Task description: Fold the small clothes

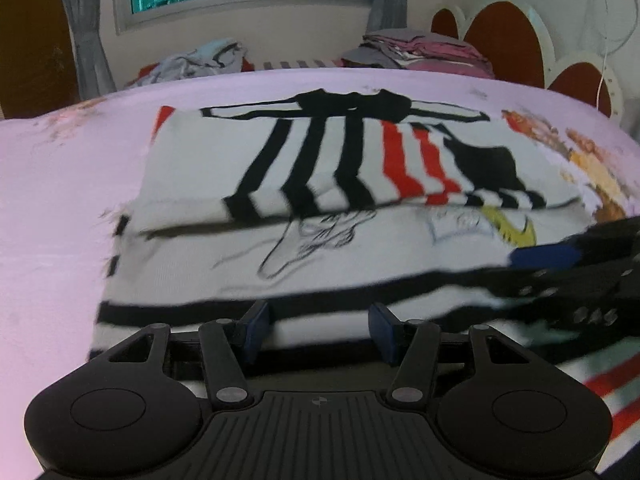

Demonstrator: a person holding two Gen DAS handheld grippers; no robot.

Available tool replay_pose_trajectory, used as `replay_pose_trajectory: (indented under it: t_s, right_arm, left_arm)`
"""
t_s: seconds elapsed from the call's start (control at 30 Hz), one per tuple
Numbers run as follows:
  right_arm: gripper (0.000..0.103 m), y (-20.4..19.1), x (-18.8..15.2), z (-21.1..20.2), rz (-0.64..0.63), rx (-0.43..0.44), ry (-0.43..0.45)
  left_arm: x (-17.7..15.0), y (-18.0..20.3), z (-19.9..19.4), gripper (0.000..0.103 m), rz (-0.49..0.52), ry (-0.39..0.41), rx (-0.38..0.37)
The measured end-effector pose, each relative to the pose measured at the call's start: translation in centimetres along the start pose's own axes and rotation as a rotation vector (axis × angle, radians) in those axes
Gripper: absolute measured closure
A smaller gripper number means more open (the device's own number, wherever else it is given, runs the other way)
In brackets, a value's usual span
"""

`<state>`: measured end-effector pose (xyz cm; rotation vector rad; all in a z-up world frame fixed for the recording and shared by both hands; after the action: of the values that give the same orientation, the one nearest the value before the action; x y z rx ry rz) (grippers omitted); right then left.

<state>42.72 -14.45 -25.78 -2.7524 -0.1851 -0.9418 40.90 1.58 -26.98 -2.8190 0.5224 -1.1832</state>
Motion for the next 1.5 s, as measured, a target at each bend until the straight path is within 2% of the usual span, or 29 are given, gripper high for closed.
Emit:
replay_pose_trajectory:
  t_s: [0.17, 0.37, 0.63, 0.83, 1.03, 1.13, 1.33, 1.5]
  right_arm:
    - [0.068, 2.7, -1.2, -1.4, -0.005, -0.047, 0.010]
    - [0.067, 4.2, -2.0, -2.6, 0.027, -0.072, 0.015]
    - [0.066, 1.0, -2.6, -4.6, 0.064, -0.030, 0.041]
    - [0.066, -1.5, -3.9, -5.0, 0.083, -0.042, 0.032]
    - [0.066, -2.6, -5.4, -5.0, 0.094, -0.076, 0.011]
    - [0.066, -1.8, -6.7, -4.7, 0.085, -0.124, -0.010]
    - [0.066, 1.4, -8.4, -6.8, 0.123, -0.209, 0.003]
    - [0.065, 2.8, -9.5, -8.6, 0.157, -0.241, 0.015]
  left_arm:
    - [-1.6, -1.2, -1.1, 0.041, -0.027, -0.032, 0.046]
    - [-2.1, -1.2, -1.7, 0.041, -0.037, -0.053, 0.065]
    - [-1.8, -0.3, -2.9, 0.041, -0.005, -0.048, 0.020]
    - [-2.1, 0.9, -3.7, 0.041, 0.029, -0.028, -0.038]
    - [-2.9, 1.4, -4.1, 0.041, 0.056, -0.031, -0.064]
    - [-3.9, 1.1, -4.3, 0.040, 0.086, -0.041, -0.065]
    - [-6.3, -0.9, -5.6, 0.038, 0.067, -0.051, -0.072]
    - [-7.8, -1.8, -6.8, 0.038, 0.068, -0.058, -0.067]
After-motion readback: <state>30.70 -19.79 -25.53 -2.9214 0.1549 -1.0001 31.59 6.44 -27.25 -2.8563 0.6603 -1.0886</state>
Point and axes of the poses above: each gripper's, at about its wrist camera, not at the fingertips, and z roughly the way its jaws point, y to its right, x to its top, the point moved 10 cm from there along z, roughly the way its jaws point, and after that the axes turned 14 degrees about z, right-handed, at the moved point
